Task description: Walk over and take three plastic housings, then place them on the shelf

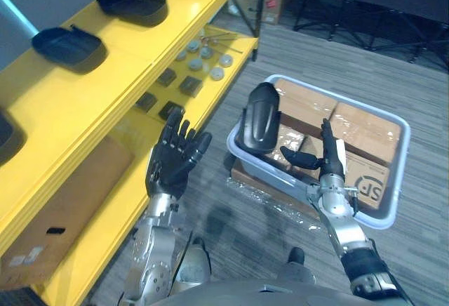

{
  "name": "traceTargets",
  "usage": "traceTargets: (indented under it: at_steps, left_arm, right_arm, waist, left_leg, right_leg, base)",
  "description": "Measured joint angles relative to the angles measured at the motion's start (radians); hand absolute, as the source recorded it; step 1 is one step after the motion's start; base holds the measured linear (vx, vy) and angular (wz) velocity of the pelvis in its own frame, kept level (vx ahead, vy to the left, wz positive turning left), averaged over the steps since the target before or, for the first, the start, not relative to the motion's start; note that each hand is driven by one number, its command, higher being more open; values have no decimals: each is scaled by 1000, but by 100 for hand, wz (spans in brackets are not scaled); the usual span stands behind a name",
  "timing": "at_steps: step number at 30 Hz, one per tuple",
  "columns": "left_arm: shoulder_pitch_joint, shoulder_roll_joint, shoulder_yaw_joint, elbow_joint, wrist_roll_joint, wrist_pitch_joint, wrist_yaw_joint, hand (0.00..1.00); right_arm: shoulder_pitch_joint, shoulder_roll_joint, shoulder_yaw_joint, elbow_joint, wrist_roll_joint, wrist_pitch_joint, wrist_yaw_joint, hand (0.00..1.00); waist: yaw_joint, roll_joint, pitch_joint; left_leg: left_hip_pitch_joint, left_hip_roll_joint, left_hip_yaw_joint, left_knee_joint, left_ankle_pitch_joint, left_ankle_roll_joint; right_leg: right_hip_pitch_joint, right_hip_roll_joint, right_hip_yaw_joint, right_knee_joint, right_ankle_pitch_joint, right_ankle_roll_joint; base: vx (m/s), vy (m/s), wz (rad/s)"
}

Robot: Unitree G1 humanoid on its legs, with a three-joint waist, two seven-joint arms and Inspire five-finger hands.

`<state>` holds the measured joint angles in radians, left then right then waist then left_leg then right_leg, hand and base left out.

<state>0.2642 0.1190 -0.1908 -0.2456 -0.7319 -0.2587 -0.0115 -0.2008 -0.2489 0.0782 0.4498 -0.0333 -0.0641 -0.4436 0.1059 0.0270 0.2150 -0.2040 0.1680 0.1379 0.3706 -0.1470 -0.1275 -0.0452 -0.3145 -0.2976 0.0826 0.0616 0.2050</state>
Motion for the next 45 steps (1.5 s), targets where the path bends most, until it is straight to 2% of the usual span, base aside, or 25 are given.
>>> traceTargets:
  at_steps: [2, 3, 6, 8, 11, 14, 16, 19, 20, 21, 24, 27, 31, 33, 35, 37, 39, 45]
  left_arm:
    - [-43, 1, 6, -9, 0, 0, 0, 100]
    - [-46, 1, 9, -15, 0, 0, 0, 100]
    - [-74, 18, -2, -17, 0, 2, 1, 100]
    - [-71, 22, -2, -17, -1, 2, 1, 100]
    - [-59, 36, -8, -17, -6, 3, -1, 100]
    - [-68, 39, -23, -1, -6, 3, -9, 100]
    - [-77, 39, -41, 17, -5, 2, -9, 100]
    - [-85, 39, -76, 45, -6, 3, -12, 100]
    - [-99, 39, -90, 66, -6, 4, -12, 100]
    - [-101, 39, -96, 77, -6, 4, -11, 100]
    - [-123, 39, -120, 92, -6, 4, -6, 100]
    - [-142, 39, -127, 100, -8, 4, -4, 100]
    - [-143, 43, -128, 124, -8, 4, -4, 100]
    - [-140, 44, -135, 134, -10, 4, -5, 100]
    - [-140, 44, -156, 136, -10, 4, -11, 100]
    - [-137, 44, -158, 134, -10, 3, -14, 100]
    - [-124, 45, -155, 131, -14, 4, -12, 100]
    - [-76, 47, -152, 59, -12, 27, -18, 100]
  right_arm:
    - [-162, -1, -44, 86, 7, 0, -67, 100]
    - [-208, -2, -57, 111, 10, 0, -84, 100]
    - [-391, -75, -79, 186, 33, -10, -151, 100]
    - [-444, -108, -78, 198, 50, -12, -177, 100]
    - [-491, -134, -69, 253, 73, -12, -197, 100]
    - [-547, -180, -30, 331, 101, 20, -190, 100]
    - [-585, -205, -20, 387, 155, 39, -159, 100]
    - [-640, -234, 17, 502, 174, 102, -89, 100]
    - [-651, -242, 42, 536, 167, 99, -84, 100]
    - [-668, -246, 54, 555, 155, 101, -77, 0]
    - [-741, -269, 51, 639, 150, 132, -48, 0]
    - [-779, -318, 70, 683, 52, 176, -22, 0]
    - [-797, -378, 141, 709, -39, 223, 95, 0]
    - [-800, -375, 158, 714, -43, 230, 106, 0]
    - [-820, -374, 167, 716, -104, 278, 80, 0]
    - [-821, -372, 195, 717, -168, 312, 67, 0]
    - [-817, -350, 171, 708, -167, 327, 25, 0]
    - [-744, -331, 137, 631, -166, 345, 23, 0]
  waist:
    - [7, 2, 57]
    - [12, -2, 67]
    - [57, -2, 146]
    - [60, 4, 176]
    - [80, 8, 187]
    - [85, 22, 205]
    - [86, 35, 218]
    - [88, 55, 244]
    - [92, 60, 249]
    - [94, 60, 249]
    - [104, 64, 251]
    - [111, 74, 256]
    - [110, 76, 256]
    - [109, 82, 257]
    - [109, 100, 263]
    - [112, 105, 265]
    - [111, 105, 265]
    - [108, 103, 265]
  left_leg:
    - [-53, -1, -34, 15, 7, 6]
    - [-67, -2, -36, 15, 12, 8]
    - [-131, -11, -48, 12, 42, 10]
    - [-154, -18, -67, 12, 58, 12]
    - [-169, -21, -75, 11, 64, 15]
    - [-171, -24, -80, 11, 65, 17]
    - [-171, -28, -79, 10, 68, 19]
    - [-172, -28, -81, 4, 74, 18]
    - [-173, -29, -82, -3, 79, 18]
    - [-173, -29, -82, -11, 85, 18]
    - [-173, -31, -93, -29, 101, 16]
    - [-171, -37, -101, -45, 114, 16]
    - [-147, -40, -104, -92, 145, 13]
    - [-133, -40, -104, -116, 159, 10]
    - [-122, -40, -109, -146, 180, 8]
    - [-111, -40, -113, -175, 198, 5]
    - [-90, -40, -111, -210, 219, 5]
    - [-16, -36, -90, -249, 226, 1]
  right_leg:
    - [-15, 6, -29, -6, 17, -8]
    - [-27, 7, -29, -15, 26, -10]
    - [-62, 13, -39, -72, 80, -16]
    - [-67, 11, -60, -73, 85, -16]
    - [-75, 10, -69, -73, 85, -15]
    - [-76, 7, -78, -66, 85, -15]
    - [-76, 3, -79, -64, 85, -15]
    - [-80, 3, -82, -60, 85, -15]
    - [-84, 3, -83, -58, 84, -16]
    - [-90, 2, -83, -53, 84, -17]
    - [-93, 2, -94, -46, 81, -20]
    - [-94, -4, -103, -33, 79, -22]
    - [-92, -6, -112, -28, 74, -29]
    - [-91, -6, -113, -23, 72, -32]
    - [-92, -6, -121, -15, 68, -37]
    - [-91, -5, -128, -15, 68, -38]
    - [-87, -4, -128, -15, 68, -38]
    - [-36, 2, -115, -31, 68, -38]
  base:
    - [-165, 8, 34]
    - [-199, 31, 10]
    - [-135, 36, 7]
    - [-43, 15, 27]
    - [17, 5, 12]
    - [1, 11, 7]
    - [-20, 9, 1]
    - [-48, 8, 2]
    - [-60, -4, 2]
    - [-43, -8, 2]
    - [-40, -16, 9]
    - [-42, -7, 12]
    - [-45, -19, 5]
    - [-47, -35, 2]
    - [-50, -23, 8]
    - [-43, -24, 8]
    - [-18, -14, 2]
    - [4, -12, -7]
